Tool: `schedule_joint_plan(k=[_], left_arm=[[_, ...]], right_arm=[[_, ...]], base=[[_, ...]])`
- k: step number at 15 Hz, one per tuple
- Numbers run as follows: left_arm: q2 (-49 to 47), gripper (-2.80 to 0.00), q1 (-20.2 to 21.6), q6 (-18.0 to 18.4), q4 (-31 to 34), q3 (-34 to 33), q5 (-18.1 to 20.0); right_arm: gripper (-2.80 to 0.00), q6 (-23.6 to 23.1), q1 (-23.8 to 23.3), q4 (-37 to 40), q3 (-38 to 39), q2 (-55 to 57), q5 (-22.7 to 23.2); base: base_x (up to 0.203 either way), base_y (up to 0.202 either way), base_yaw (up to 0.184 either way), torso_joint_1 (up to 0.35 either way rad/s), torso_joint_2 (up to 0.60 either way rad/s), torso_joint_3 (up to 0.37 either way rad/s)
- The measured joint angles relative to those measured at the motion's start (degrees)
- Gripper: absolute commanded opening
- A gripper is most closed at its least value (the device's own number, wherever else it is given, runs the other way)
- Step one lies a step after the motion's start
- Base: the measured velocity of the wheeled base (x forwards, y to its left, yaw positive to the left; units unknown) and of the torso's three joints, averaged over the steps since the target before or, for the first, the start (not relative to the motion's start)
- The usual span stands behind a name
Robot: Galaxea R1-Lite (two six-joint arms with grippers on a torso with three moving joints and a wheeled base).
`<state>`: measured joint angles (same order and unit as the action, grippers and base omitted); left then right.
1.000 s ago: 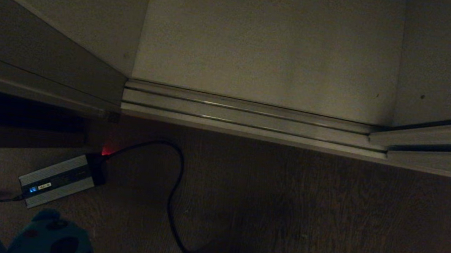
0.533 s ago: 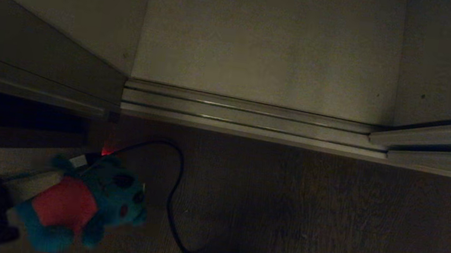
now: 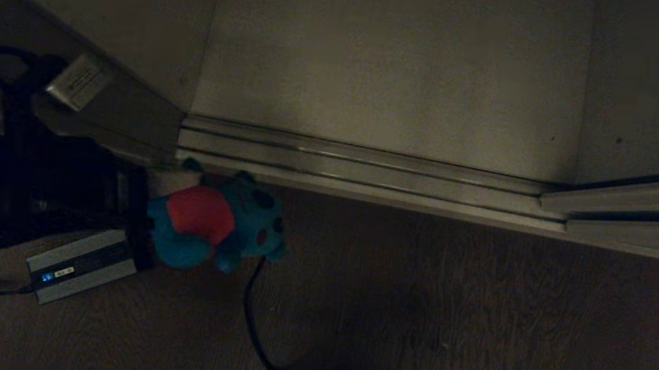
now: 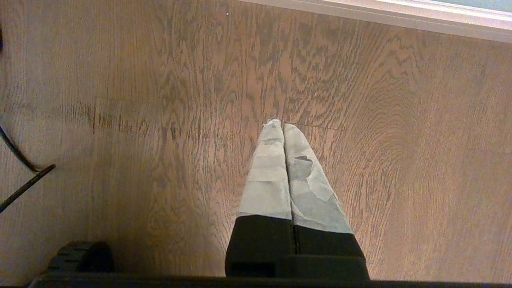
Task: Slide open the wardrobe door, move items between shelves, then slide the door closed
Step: Place the blue doll on the lower shelf
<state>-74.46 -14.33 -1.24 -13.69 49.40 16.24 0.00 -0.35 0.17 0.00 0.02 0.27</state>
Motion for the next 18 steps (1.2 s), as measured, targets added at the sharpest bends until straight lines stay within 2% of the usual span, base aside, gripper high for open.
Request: schedule_joint_plan(k=[3, 6, 9, 13, 18], left_arm=[[-5.53, -2.8, -0.89, -1.02, -0.85, 6.05, -3.07], [-11.42, -2.8, -1.61, -4.55, -6.22, 12.8, -8.77], [-17.59, -2.8, -3.74, -6.11, -10.79, 21.15, -16.18], [-25.04, -2.8, -5.41, -6.25, -16.39, 29.55, -22.33], [-37.24, -2.8, -6.29, -5.2, -30.14, 35.28, -31.51]], right_arm=[[-2.8, 0.02, 0.0, -0.01, 0.0, 0.0, 0.0], [-2.8, 0.0, 0.0, 0.01, 0.0, 0.0, 0.0], [-2.8, 0.0, 0.0, -0.01, 0.0, 0.0, 0.0], [-2.8, 0.0, 0.0, -0.01, 0.0, 0.0, 0.02], [-2.8, 0.0, 0.0, 0.01, 0.0, 0.0, 0.0]], base=[[0.0, 0.0, 0.0, 0.0, 0.0, 0.0], [0.0, 0.0, 0.0, 0.0, 0.0, 0.0], [0.0, 0.0, 0.0, 0.0, 0.0, 0.0], [0.0, 0.0, 0.0, 0.0, 0.0, 0.0], [0.0, 0.0, 0.0, 0.0, 0.0, 0.0]])
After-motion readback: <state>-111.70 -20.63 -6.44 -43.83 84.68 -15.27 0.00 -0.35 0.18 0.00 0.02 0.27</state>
